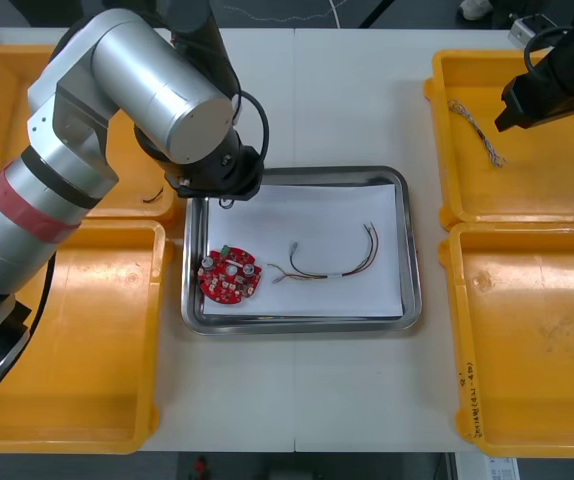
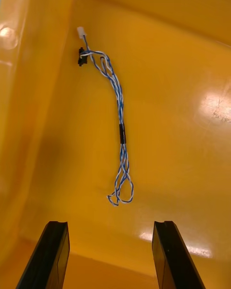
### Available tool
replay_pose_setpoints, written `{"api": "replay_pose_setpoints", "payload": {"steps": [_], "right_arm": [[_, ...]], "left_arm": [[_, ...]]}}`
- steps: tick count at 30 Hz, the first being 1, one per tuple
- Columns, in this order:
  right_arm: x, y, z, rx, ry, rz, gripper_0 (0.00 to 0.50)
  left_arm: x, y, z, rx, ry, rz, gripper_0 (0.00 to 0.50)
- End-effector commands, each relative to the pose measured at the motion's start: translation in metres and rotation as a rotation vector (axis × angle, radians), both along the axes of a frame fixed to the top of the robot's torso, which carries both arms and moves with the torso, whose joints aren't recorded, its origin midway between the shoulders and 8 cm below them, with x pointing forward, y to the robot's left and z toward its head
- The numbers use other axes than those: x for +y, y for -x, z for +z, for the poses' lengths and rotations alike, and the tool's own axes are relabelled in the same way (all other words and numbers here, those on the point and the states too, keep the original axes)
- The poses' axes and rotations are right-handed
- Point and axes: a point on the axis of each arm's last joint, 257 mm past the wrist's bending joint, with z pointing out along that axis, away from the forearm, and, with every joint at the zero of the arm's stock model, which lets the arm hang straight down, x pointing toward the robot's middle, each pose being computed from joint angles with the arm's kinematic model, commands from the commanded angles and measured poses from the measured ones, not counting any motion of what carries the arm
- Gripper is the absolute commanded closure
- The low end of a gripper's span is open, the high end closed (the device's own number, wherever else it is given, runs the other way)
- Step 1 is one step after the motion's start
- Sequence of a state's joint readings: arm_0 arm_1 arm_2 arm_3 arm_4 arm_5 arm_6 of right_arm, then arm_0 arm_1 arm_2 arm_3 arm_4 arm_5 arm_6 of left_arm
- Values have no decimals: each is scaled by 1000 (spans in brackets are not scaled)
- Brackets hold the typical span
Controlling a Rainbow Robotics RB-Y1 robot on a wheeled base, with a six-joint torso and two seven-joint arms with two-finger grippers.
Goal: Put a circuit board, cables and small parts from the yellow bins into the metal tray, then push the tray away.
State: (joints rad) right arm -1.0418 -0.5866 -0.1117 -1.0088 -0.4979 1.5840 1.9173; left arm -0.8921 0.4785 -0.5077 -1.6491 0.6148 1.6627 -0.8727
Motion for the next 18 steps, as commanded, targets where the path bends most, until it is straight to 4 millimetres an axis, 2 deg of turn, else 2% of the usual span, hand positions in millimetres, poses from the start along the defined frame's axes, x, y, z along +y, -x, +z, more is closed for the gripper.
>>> {"api": "replay_pose_setpoints", "payload": {"steps": [1,12,18], "right_arm": [[3,-25,41,-76,-55,-67,0],[8,-46,37,-113,-74,-100,0],[11,-53,24,-122,-94,-119,0]], "left_arm": [[-12,5,-22,30,-10,-42,500],[-10,-3,-50,43,-21,-28,497],[-12,-4,-59,35,-1,-26,494]]}}
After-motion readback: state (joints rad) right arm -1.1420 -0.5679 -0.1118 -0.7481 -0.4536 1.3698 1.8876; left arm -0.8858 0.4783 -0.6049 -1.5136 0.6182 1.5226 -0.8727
